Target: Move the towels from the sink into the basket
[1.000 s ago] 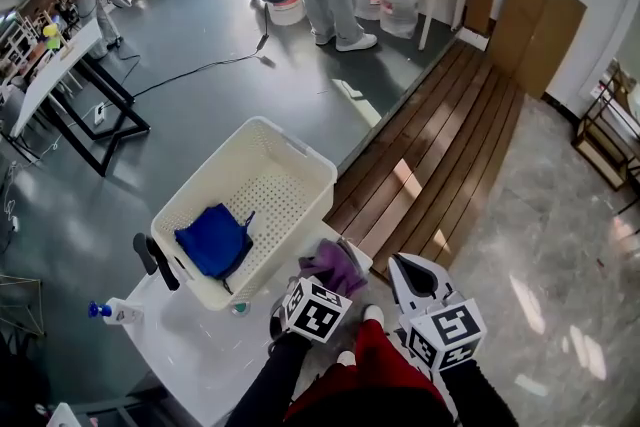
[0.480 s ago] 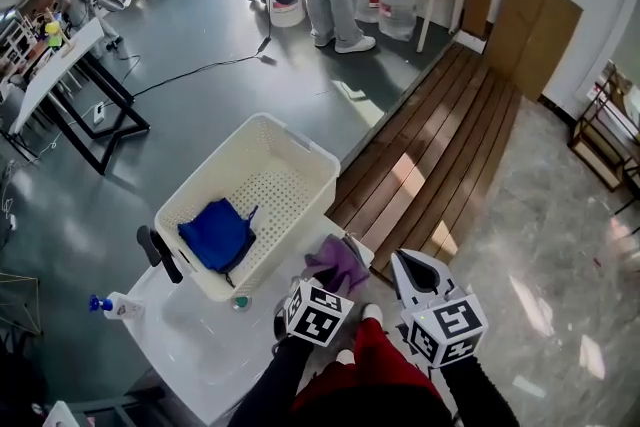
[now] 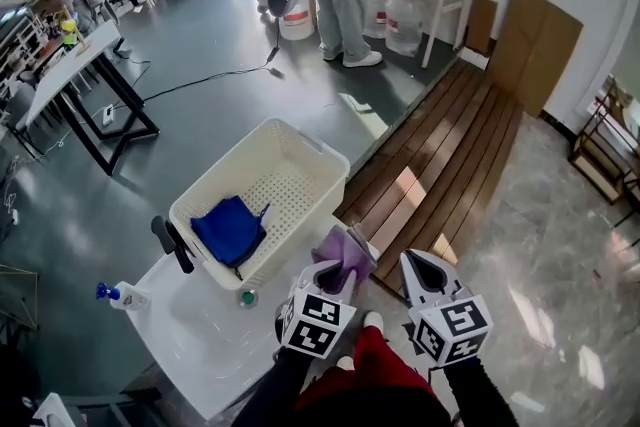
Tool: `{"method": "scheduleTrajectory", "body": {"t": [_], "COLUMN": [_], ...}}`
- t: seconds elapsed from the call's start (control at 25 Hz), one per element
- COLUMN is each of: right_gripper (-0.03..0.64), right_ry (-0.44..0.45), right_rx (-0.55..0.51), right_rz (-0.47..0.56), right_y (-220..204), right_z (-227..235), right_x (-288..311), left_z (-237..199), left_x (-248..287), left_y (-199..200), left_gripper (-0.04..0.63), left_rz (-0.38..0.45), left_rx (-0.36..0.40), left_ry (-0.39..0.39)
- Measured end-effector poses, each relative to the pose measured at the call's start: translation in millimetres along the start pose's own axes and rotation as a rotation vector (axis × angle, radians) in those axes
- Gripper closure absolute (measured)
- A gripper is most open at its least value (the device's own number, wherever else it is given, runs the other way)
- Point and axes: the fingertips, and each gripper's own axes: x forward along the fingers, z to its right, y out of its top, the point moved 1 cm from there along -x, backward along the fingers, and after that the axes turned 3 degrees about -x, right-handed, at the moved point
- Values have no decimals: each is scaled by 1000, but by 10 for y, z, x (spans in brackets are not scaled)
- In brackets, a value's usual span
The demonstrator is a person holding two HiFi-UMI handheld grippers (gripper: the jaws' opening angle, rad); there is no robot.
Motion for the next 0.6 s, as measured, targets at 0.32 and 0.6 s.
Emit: {"method": "scheduleTrajectory", "body": {"t": [0.32, 0.6], "right_gripper": [609, 609], "right_ry": [13, 48], "right_rx": [-26, -45], "right_rz": [34, 70], "right_y": [115, 263], "right_z": [-176, -423], "right_x": [-126, -131], "left_z": [1, -70], "left_x": [-496, -874], "left_y": [427, 660], "left_gripper": [524, 523], "left_rz": [139, 229], "left_rx": [21, 44], "left_ry": [45, 99]}}
